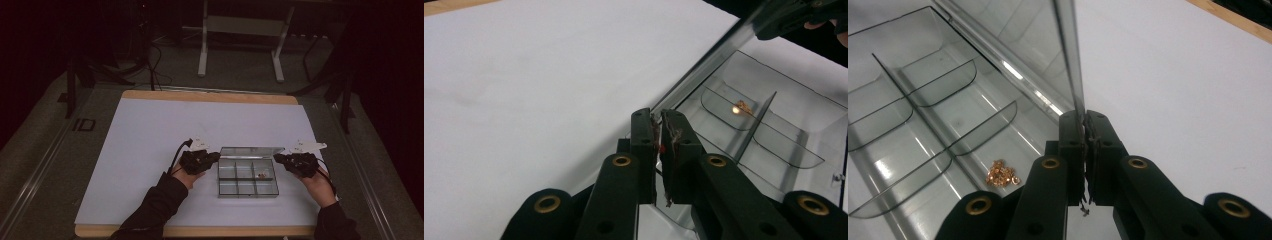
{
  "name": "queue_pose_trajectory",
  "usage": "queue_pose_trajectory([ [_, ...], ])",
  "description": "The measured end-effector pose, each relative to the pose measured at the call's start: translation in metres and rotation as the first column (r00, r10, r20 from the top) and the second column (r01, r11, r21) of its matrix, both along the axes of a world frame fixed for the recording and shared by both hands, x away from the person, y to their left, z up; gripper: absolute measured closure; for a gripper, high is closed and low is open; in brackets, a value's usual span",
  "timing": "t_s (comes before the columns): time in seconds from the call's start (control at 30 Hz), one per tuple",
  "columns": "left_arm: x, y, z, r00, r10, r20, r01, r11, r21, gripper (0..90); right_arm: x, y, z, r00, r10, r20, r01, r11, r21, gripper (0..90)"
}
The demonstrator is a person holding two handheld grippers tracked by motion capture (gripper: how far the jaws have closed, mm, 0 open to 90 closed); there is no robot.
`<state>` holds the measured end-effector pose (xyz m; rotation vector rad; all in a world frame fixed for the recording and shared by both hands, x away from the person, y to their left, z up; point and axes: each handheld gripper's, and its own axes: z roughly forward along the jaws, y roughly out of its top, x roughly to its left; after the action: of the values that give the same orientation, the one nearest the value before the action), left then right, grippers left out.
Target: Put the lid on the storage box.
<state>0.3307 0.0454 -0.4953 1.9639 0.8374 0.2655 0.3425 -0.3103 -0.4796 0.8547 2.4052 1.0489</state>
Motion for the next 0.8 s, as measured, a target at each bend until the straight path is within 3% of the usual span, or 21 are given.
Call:
queue_pose_trajectory([
  [0.8,-0.013,0.000,-0.009,0.9993,-0.036,-0.006,0.037,0.9986,0.039,85.3,-0.012,-0.004,-0.010,0.9994,0.026,-0.022,-0.026,0.9995,-0.016,86.2],
])
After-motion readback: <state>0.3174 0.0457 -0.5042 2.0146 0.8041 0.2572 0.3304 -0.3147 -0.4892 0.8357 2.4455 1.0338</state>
